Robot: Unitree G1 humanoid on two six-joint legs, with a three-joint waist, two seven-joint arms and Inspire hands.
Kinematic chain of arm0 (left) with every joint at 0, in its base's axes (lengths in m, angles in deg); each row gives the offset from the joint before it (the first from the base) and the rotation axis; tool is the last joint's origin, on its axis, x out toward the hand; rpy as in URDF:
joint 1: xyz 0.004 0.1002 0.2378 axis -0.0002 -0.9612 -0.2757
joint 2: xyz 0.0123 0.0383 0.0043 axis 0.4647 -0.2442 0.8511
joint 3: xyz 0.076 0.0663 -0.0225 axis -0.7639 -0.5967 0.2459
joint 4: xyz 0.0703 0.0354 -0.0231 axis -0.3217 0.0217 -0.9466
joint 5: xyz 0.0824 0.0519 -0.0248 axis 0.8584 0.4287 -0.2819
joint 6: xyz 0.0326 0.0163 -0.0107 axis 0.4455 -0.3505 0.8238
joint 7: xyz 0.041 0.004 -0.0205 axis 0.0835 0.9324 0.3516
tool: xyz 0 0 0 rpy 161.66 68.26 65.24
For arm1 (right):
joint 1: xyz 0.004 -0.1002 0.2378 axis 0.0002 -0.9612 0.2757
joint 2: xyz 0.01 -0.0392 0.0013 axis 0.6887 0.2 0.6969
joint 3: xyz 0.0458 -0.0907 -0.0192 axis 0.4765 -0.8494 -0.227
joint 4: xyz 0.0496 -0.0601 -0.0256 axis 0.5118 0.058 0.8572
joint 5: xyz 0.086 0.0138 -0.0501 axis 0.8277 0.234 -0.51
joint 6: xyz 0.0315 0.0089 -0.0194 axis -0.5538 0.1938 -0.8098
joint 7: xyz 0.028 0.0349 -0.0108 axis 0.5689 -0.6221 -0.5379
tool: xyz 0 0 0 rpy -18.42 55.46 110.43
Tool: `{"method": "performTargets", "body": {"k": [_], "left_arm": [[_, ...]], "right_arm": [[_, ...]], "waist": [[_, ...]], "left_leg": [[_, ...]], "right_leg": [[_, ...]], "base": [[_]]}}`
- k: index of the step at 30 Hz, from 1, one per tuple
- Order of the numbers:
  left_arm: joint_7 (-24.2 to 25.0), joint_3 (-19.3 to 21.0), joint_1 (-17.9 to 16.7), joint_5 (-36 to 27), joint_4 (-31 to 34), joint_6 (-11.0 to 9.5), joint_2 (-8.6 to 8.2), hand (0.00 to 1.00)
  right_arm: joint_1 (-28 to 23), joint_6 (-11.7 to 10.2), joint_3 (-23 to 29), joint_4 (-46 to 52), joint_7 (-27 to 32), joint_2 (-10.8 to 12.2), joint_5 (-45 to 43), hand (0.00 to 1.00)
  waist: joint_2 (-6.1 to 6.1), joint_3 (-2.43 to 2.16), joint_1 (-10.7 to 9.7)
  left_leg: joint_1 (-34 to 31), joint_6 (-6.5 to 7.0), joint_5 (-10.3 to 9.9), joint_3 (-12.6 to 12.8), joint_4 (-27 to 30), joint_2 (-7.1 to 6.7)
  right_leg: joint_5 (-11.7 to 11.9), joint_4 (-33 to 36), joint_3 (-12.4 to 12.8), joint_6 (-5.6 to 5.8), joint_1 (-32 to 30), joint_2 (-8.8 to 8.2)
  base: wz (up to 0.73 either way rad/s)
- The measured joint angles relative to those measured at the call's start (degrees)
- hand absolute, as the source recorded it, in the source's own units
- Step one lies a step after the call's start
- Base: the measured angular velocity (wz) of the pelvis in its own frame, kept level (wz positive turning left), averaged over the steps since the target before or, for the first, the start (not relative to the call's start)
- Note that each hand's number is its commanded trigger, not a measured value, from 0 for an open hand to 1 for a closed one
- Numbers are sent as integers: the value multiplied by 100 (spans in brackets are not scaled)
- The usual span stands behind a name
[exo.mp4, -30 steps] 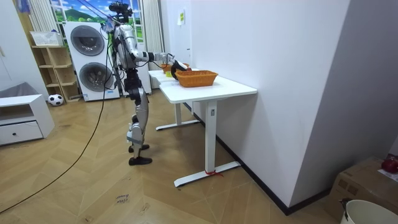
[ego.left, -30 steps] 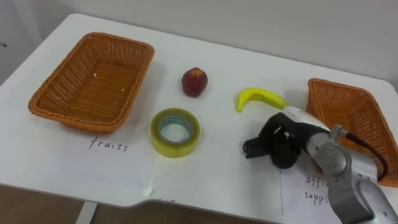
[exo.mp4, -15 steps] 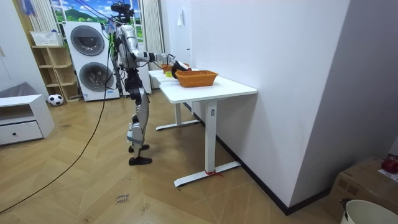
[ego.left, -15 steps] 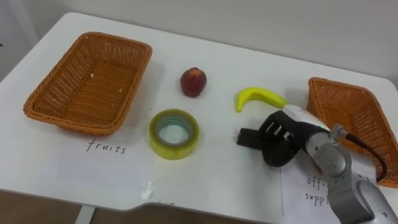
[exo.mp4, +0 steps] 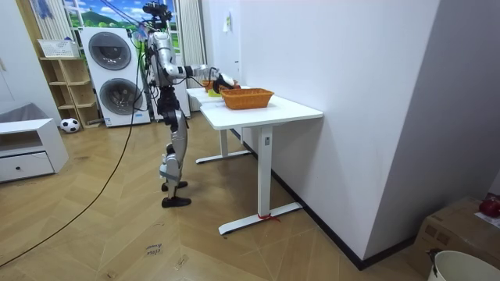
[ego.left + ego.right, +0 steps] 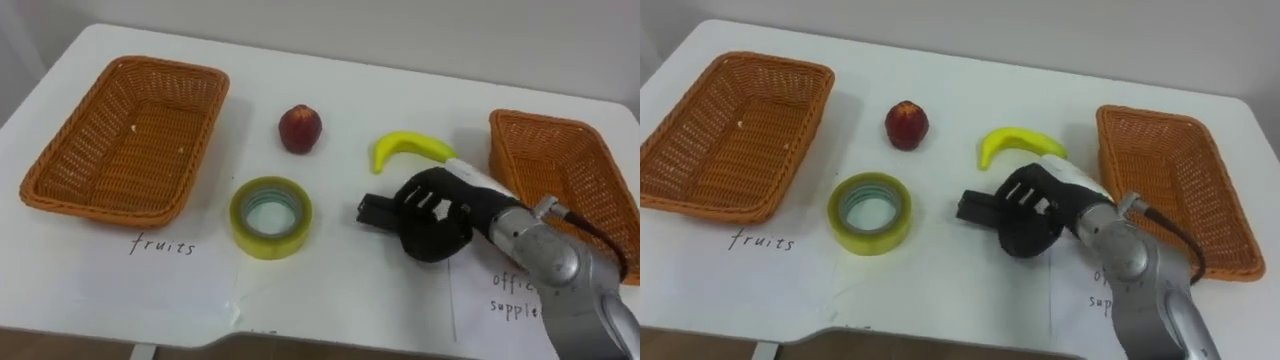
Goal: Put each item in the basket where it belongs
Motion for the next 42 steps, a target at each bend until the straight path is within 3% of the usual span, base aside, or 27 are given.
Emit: {"method": "performTargets", "body": {"k": [4, 8, 14, 23, 32, 37, 42], "left_arm": [[99, 220, -77, -11, -70, -75, -7, 0], [85, 301, -175, -20, -181, -129, -6, 0], [72, 323, -191, -21, -225, -213, -25, 0], [24, 427, -281, -18, -209, -222, -39, 0], [-57, 555, -379, -20, -212, -227, -29, 0], [-124, 590, -479, -18, -180, -225, -53, 0], [-102, 591, -490, -17, -60, -226, -85, 0]], "right_arm": [[49, -171, 636, 346, 290, -9, 315, 100], [48, -313, 1004, 446, 664, -1, 384, 100], [48, -347, 1119, 469, 964, 9, 403, 100], [48, -351, 1532, 460, 1811, -128, 1328, 100], [33, -547, 1853, 83, 2524, -138, 1804, 100], [-12, -549, 1890, -204, 2771, -138, 1840, 100], [-153, -551, 1896, -370, 2779, -137, 1865, 100]], "waist": [[-22, -12, -101], [-25, 8, -146], [-25, 17, -250], [-46, 14, -347], [-100, 2, -585], [-55, 19, -703], [-11, -12, -726]], "left_leg": [[8, 0, 0, 6, 0, 3], [40, 0, 0, 8, 1, 8], [21, -1, -2, 19, 4, 2], [48, -1, -1, 92, -6, 2], [44, -1, -3, 136, -8, 1], [74, -1, -3, 171, -13, 7], [79, -2, -3, 211, -24, 18]], "right_leg": [[0, -1, 10, 0, 13, 0], [0, -4, -1, 0, 42, 2], [0, 19, -12, 0, 49, 13], [0, 46, -28, 0, 29, 12], [0, 12, -10, 1, 32, 6], [0, 12, 10, 1, 38, 13], [0, 38, 20, 1, 15, 21]], "base": [[1], [0], [-1], [-2], [-1], [-4], [-5]]}}
